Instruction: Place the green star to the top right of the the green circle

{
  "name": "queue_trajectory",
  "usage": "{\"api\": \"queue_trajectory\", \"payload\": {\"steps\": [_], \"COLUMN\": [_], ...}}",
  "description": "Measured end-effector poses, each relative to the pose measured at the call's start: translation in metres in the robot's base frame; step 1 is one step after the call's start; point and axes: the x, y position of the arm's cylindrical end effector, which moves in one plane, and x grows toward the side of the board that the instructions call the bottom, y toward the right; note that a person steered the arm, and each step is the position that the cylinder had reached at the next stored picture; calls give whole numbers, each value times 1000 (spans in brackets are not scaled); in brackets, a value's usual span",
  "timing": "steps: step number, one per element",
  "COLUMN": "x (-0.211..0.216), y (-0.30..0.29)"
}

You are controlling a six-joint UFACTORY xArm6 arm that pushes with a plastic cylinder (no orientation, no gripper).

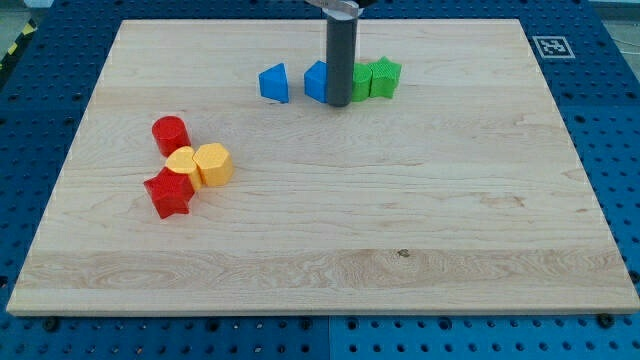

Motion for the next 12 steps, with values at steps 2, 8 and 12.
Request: {"api": "queue_trajectory", "payload": {"steps": [2,8,12], "x": [1,33,13], "y": [-11,52,25]}}
